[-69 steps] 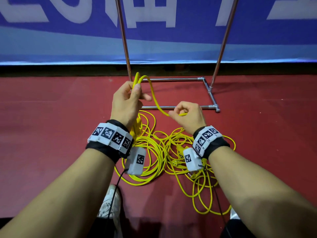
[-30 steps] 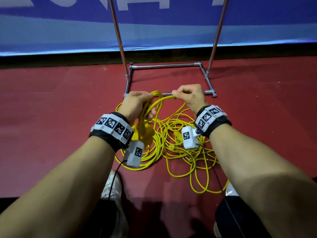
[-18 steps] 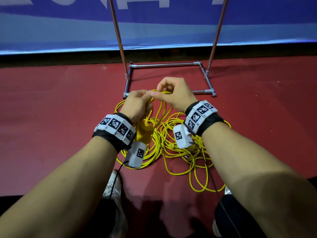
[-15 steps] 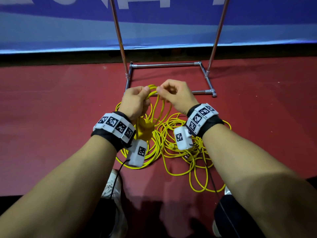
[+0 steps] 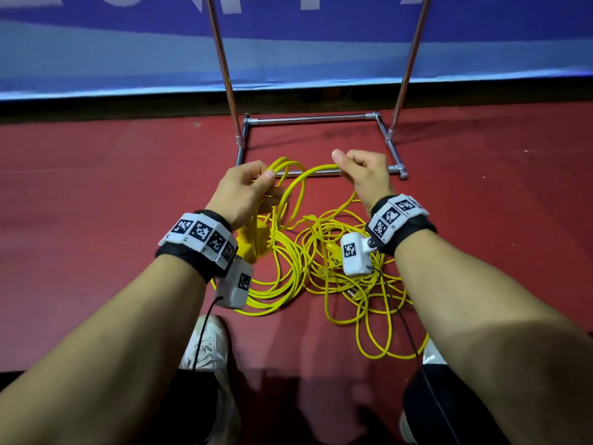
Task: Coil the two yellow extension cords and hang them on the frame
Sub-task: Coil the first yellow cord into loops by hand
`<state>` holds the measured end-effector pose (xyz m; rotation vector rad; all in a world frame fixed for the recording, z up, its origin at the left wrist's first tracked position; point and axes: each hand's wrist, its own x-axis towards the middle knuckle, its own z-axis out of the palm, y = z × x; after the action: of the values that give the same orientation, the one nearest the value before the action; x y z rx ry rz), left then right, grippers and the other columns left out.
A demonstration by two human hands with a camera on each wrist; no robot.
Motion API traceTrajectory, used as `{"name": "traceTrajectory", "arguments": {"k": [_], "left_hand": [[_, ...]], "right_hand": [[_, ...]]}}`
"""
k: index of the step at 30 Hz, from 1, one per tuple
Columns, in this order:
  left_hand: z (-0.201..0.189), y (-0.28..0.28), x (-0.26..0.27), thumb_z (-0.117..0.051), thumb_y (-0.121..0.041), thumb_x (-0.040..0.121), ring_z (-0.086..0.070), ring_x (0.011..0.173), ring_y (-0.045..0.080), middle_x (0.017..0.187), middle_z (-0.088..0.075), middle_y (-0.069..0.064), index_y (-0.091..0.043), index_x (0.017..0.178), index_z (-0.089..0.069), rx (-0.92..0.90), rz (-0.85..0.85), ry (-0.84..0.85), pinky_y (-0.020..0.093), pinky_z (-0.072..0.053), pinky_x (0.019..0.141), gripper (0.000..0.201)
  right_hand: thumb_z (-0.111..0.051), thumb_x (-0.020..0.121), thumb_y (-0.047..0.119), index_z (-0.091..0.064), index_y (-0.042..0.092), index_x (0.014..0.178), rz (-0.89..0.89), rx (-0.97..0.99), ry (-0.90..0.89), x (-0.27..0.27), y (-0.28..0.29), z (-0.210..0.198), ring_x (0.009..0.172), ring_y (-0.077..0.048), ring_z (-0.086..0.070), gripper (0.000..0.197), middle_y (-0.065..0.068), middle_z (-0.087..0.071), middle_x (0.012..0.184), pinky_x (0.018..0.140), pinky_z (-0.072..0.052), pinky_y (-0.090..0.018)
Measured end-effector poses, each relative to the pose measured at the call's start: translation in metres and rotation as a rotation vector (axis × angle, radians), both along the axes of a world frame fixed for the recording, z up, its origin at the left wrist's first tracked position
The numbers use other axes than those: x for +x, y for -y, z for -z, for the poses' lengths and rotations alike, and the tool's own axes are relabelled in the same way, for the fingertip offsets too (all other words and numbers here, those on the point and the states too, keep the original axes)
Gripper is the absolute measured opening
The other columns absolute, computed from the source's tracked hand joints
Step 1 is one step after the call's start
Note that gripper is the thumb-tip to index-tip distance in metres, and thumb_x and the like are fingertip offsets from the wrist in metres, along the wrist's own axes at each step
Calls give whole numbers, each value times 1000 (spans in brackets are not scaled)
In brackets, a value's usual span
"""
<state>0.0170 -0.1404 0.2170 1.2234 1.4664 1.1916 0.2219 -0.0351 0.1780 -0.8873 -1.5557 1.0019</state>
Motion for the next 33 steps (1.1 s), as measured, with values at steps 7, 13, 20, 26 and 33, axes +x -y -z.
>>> {"name": "traceTrajectory", "arguments": {"k": [7, 13, 20, 26, 33], "left_hand": [[1, 5, 8, -46, -18, 107, -72, 61, 20, 67, -72, 5, -11, 87, -54, -20, 85, -80, 26, -55, 54, 23], [9, 3, 12, -42, -20, 108, -31, 37, 10, 46, -42, -8, -15, 77, -47, 21, 28, -26, 20, -24, 43, 32], [0, -5, 5, -44, -18, 107, -28, 40, 8, 47, -39, -11, -15, 75, -48, 122, -110, 84, 17, -24, 42, 32], [4, 1, 8, -45, -17, 106, -47, 35, 15, 46, -52, -1, -13, 77, -49, 26, -50, 28, 19, -35, 40, 30], [1, 9, 21, -36, -15, 109, -66, 45, 23, 54, -65, 9, -9, 84, -46, -123, 124, 57, 25, -46, 45, 27]], "right_hand": [[-79, 80, 40, -63, 9, 64, -135, 66, 218, -30, 11, -11, 53, -6, -33, 38, 9, -42, 52, 52, -28, -24], [-72, 68, 67, -62, 13, 68, -150, 48, 258, -36, 20, -10, 52, -8, -35, 56, 5, -44, 54, 49, -30, -26], [-40, 100, 55, -68, 20, 65, -255, -210, 373, -9, 18, 49, 72, -30, -64, 58, -2, -72, 70, 88, -49, -47], [-57, 92, 56, -51, 13, 61, 10, -279, 128, -3, 14, 49, 55, -17, -37, 53, -5, -43, 58, 56, -31, -30], [-76, 79, 48, -51, 17, 55, -73, -1, 185, -9, 8, 6, 53, -6, -31, 46, 10, -37, 51, 54, -28, -25]]}}
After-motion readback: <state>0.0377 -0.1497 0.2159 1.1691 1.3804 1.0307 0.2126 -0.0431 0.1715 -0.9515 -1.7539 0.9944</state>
